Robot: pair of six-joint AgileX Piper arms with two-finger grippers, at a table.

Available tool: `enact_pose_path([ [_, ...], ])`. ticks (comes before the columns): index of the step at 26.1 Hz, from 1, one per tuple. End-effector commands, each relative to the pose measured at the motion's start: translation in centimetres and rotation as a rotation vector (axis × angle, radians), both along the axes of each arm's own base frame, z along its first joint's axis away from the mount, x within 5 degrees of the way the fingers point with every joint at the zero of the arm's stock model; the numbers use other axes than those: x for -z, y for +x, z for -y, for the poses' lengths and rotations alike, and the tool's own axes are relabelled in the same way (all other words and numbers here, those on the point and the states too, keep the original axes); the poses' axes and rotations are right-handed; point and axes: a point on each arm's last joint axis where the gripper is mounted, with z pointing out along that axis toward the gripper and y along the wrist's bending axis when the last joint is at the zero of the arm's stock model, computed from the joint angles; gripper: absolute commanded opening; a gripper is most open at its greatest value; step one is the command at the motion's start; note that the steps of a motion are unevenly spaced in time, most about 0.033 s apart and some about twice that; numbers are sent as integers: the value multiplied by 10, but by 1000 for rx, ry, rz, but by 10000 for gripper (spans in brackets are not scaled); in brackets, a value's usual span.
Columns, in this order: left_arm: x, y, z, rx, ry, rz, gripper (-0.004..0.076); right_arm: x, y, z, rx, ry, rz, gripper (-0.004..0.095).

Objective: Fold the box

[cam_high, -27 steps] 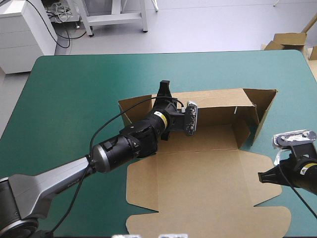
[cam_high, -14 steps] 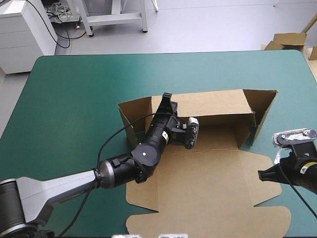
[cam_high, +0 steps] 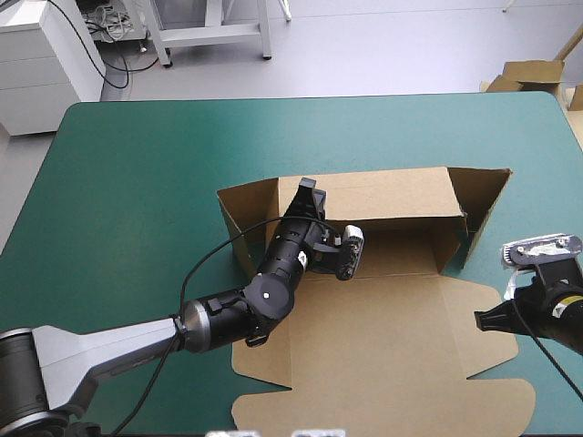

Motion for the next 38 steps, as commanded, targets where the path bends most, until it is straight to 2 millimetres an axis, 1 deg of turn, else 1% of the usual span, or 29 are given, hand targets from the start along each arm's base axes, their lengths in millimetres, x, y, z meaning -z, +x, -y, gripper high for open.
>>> enact_pose_path([
  [1, -16, -3, -4, -21, -49, 24, -8, -11, 3, 0, 1, 2, 78, 214],
  [4, -16, -3, -4, -21, -49, 24, -8, -10, 3, 0, 47, 44, 77, 429],
  [7, -16, -3, -4, -21, -49, 24, -8, -8, 4, 0, 47, 44, 81, 641],
  [8, -16, -3, -4, -21, -49, 24, -8, -6, 4, 0, 48, 44, 76, 703],
  [10, -16, -3, -4, -21, -49, 24, -8, -2, 5, 0, 48, 44, 76, 779],
  [15, -16, -3, -4, -26, -67, 16, -8, 6, 8, -4, 51, 100, 80, 784],
  [17, -16, -3, -4, -27, -71, 14, -8, 4, 10, -5, 46, 120, 110, 784],
  [20, -16, -3, -4, -27, -71, 14, -8, -7, 14, -5, 45, 126, 187, 784],
  [23, -16, -3, -4, -27, -70, 15, -8, -25, 24, -5, 68, 152, 202, 784],
  [26, -15, -3, -4, -23, -69, 13, -8, -44, 45, -5, 66, 151, 181, 765],
  [28, -15, -3, -4, -23, -69, 13, -8, -54, 67, -4, 66, 151, 176, 745],
  [29, -15, -3, -4, -23, -69, 13, -8, -64, 88, -4, 66, 151, 177, 723],
  [30, -15, -3, -4, -24, -72, 12, -8, -70, 99, -4, 66, 151, 183, 711],
  [31, -15, -3, -4, -24, -72, 12, -8, -79, 121, -3, 62, 145, 192, 694],
  [32, -15, -3, -4, -24, -72, 12, -8, -85, 131, -2, 62, 140, 204, 693],
  [33, -15, -3, -4, -24, -72, 12, -8, -98, 149, 0, 63, 115, 227, 691],
  [34, -15, -3, -4, -24, -72, 12, -8, -102, 159, 1, 68, 101, 228, 691],
  [35, -15, -3, -4, -24, -72, 12, -8, -106, 176, 4, 80, 71, 219, 691],
  [36, -15, -3, -4, -24, -72, 12, -8, -105, 186, 5, 83, 59, 203, 691],
  [38, -15, -3, -4, -21, -73, 10, -8, -103, 214, 8, 92, 29, 167, 691],
])
